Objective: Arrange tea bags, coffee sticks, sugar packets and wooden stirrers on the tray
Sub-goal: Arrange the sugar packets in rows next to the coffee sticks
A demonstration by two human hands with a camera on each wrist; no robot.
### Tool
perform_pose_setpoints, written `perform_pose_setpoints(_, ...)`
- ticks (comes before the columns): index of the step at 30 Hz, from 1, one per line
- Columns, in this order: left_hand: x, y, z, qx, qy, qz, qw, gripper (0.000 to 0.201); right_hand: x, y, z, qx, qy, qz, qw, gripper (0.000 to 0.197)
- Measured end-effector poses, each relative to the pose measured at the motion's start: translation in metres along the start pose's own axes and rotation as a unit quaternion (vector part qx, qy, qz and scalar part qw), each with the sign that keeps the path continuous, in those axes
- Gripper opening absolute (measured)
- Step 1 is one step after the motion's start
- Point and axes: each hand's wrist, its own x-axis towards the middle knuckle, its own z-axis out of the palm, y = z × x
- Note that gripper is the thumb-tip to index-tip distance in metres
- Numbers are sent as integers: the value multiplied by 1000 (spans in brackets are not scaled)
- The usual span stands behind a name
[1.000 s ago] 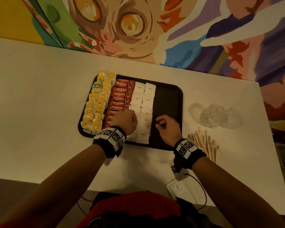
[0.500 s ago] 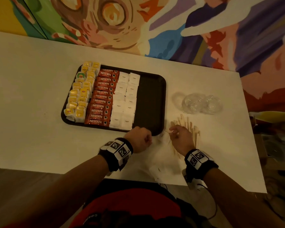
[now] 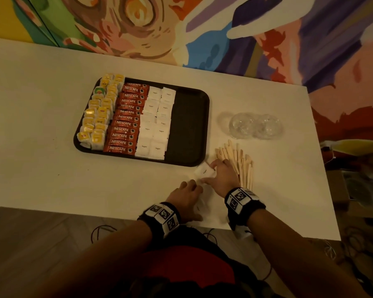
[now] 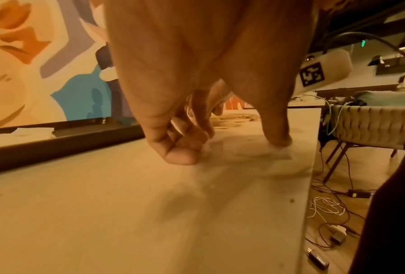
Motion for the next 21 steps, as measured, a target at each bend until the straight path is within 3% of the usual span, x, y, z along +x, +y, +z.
perform_pose_setpoints(3,1,-5,0,-46,15,-19,999,66,-3,3,2,24,9,-15,1000,53)
perform_pose_setpoints(9,5,-15,-6,-105,36,-99,989,61,-7,7,7,66,16,-49,996,41)
perform_pose_setpoints(16,-4,-34,-14,-167,114,-119,972,35,-6,4,6,84,22,-88,992,17)
perform_pose_setpoints(21,-12,-47,-24,-200,157,-127,959,19,-7,3,7,139,11,-83,987,15)
